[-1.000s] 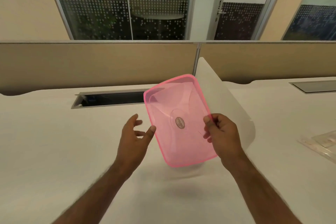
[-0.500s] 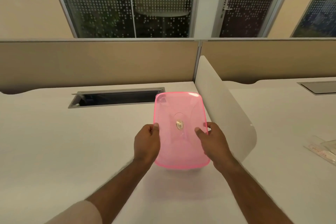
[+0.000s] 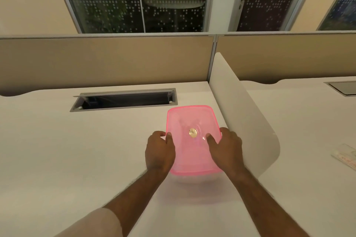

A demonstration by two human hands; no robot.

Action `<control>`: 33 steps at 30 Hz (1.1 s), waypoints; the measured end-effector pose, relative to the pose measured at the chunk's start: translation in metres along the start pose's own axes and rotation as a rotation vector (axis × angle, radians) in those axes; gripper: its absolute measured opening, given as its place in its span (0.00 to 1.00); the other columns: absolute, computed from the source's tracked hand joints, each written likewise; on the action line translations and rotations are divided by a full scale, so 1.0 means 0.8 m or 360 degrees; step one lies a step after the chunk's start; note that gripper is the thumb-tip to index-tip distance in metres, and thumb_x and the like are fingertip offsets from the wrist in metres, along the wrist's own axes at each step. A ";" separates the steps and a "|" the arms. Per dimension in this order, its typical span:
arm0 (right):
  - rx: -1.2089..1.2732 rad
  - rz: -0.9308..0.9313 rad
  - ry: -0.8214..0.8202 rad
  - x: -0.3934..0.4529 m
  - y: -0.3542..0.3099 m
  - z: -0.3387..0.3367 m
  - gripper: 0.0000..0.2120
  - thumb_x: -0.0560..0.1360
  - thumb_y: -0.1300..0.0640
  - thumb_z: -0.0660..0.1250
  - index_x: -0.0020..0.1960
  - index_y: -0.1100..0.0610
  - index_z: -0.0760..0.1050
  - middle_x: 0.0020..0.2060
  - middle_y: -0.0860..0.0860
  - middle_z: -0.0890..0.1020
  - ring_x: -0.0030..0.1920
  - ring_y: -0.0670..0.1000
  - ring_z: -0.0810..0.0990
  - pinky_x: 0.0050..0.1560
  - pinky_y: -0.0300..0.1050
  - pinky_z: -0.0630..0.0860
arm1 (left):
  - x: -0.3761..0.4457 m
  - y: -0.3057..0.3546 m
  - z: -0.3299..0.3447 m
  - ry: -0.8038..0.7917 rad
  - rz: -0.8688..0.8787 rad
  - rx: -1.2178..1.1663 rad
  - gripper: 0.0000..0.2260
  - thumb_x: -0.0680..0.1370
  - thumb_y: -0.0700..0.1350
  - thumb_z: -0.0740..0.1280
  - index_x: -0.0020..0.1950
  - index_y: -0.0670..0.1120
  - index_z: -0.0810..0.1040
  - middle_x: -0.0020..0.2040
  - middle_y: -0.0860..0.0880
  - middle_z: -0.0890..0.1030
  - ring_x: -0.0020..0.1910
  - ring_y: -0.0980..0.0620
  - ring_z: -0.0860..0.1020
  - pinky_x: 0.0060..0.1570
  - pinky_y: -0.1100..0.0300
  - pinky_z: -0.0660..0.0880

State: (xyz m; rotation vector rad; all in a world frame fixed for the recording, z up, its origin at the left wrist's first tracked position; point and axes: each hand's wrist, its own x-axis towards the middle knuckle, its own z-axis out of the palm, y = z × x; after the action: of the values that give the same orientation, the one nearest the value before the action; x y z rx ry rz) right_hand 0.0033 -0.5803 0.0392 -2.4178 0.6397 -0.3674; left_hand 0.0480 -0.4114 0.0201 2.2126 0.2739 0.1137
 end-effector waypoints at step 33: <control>0.0294 0.0170 -0.0205 0.012 0.026 0.017 0.20 0.82 0.47 0.53 0.40 0.60 0.68 0.32 0.52 0.75 0.33 0.53 0.72 0.34 0.47 0.65 | 0.041 0.010 0.036 -0.0268 -0.0443 0.0080 0.28 0.79 0.63 0.57 0.68 0.42 0.66 0.65 0.42 0.76 0.59 0.39 0.78 0.56 0.44 0.79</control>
State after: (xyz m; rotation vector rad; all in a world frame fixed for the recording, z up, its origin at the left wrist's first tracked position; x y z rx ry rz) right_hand 0.0097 -0.5935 0.0165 -2.2017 0.6449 -0.2144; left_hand 0.0866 -0.4308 0.0081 2.1944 0.4910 -0.2326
